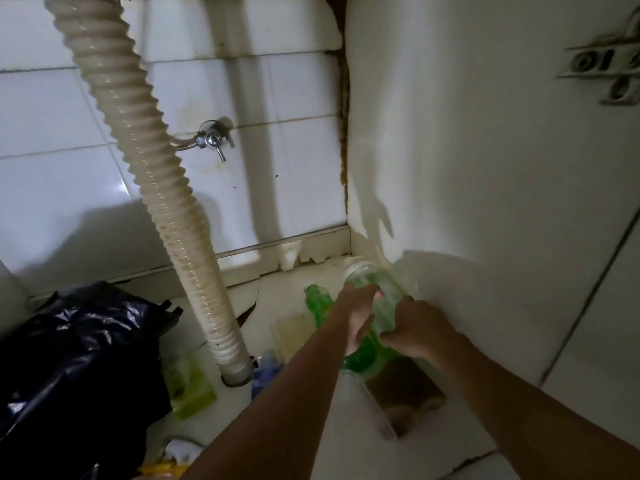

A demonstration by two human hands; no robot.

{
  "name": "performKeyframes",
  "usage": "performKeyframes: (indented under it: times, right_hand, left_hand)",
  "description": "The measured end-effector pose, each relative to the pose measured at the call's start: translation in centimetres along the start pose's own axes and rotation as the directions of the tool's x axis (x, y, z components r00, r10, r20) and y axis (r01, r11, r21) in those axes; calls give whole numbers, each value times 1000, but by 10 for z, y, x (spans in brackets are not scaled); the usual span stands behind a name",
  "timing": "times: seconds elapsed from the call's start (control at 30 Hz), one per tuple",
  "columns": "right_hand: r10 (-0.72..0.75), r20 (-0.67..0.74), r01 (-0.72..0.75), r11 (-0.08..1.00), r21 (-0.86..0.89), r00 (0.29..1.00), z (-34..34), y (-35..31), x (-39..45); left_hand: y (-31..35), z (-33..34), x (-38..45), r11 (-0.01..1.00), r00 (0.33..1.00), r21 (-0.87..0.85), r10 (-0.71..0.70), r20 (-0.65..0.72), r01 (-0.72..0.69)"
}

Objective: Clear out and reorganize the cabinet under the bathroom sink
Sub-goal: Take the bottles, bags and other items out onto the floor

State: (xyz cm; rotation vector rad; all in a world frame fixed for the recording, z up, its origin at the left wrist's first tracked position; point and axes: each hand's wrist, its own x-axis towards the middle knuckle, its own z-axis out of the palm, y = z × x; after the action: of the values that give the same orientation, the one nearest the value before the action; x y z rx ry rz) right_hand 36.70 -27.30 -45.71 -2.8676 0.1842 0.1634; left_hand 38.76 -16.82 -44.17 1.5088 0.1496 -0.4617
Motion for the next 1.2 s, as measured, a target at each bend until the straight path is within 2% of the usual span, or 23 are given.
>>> performKeyframes:
  times: [0.1,0.27,0.4,0.47,0.57,0.67,0.83,0.9,1.0,1.07,1.13,1.2]
  right_hand:
    - [10,12,-10,999,-31,1000,10,-1,14]
    - [135,102,-155,963,222,986,23,5,27]
    - [200,58,-207,908,363,978,16,1,20]
    - [247,52,-239,831,502,968,7,-1,21]
    - [298,116,-290,651,701,948,-9,-3,15]
    - [338,176,-338,513,789,925,-21,-3,-3]
    - [311,195,-300,340,891,930,-39,-8,-51]
    - [285,194,-271,263,926,939,-49,-9,-77]
    - [243,224,-271,182,945,944,-64,-9,-126]
    - [210,210,-248,177,952,955,-77,-10,-167]
    - [144,175,-208,261,943,974,-87,-10,-207]
    - [43,144,-149,375,915,989,-95,-8,-247]
  left_hand:
    - [3,-1,11,999,999,27,-23,-37,24]
    - [6,-5,20,996,997,81,-28,-69,33]
    - [7,-8,19,993,998,117,-19,-55,25]
    - [12,-9,21,992,998,127,12,-67,-3]
    - [18,-13,17,993,995,105,55,-87,-45]
    - [23,-16,8,991,988,97,103,-113,-92]
    - [36,-24,-23,977,948,117,201,-247,-177]
    - [41,-25,-44,980,941,127,185,-282,-154]
    - [46,-26,-92,1000,967,20,19,-254,-14]
    - [51,-24,-140,995,987,-46,-94,-129,88]
    - [51,-20,-191,982,986,-103,-161,-41,156]
    - [41,-19,-230,970,983,-168,-184,-23,178]
